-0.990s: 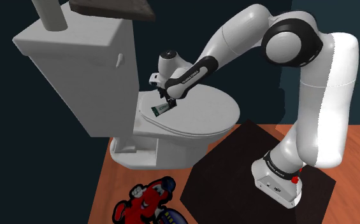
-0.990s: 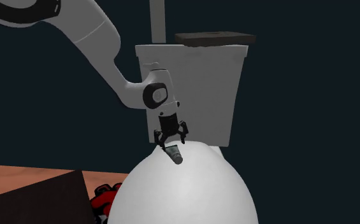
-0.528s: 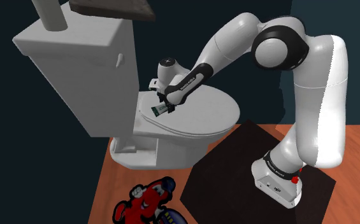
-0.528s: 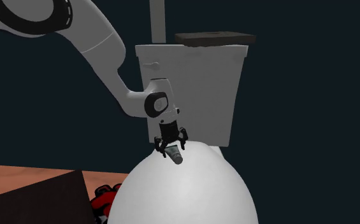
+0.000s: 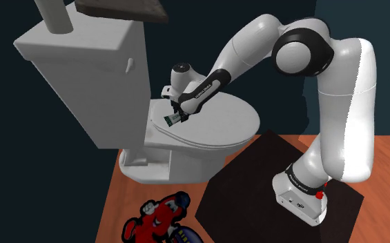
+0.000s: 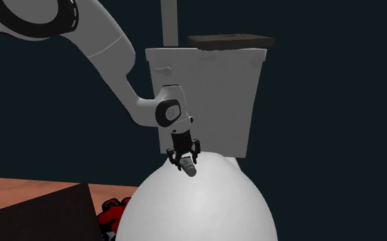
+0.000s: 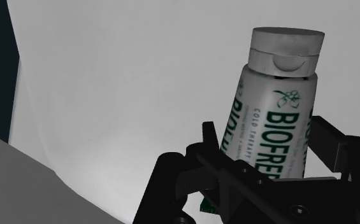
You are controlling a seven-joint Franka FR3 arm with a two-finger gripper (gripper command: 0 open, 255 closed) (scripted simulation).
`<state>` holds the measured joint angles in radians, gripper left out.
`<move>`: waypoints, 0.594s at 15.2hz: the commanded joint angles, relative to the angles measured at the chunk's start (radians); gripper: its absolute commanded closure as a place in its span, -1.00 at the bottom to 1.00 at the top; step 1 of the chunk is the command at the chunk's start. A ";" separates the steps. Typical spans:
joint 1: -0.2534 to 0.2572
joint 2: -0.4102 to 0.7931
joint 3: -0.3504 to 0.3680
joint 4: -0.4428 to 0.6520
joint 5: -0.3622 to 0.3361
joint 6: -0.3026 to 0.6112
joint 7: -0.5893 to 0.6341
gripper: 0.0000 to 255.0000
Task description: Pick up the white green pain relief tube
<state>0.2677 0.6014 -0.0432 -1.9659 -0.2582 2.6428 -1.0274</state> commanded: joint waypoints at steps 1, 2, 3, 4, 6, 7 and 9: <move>0.000 0.000 0.000 0.000 0.000 0.000 0.000 1.00; 0.000 0.001 0.000 0.002 0.000 0.000 0.000 1.00; -0.001 -0.010 0.002 -0.001 0.002 -0.009 -0.003 1.00; -0.002 -0.022 0.003 -0.004 0.003 -0.018 -0.005 1.00; -0.003 -0.044 0.006 -0.008 0.007 -0.036 -0.010 1.00; -0.004 -0.055 0.007 -0.010 0.008 -0.045 -0.013 1.00; -0.006 -0.077 0.010 -0.013 0.012 -0.063 -0.018 1.00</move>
<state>0.2638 0.5360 -0.0346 -1.9781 -0.2484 2.5901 -1.0413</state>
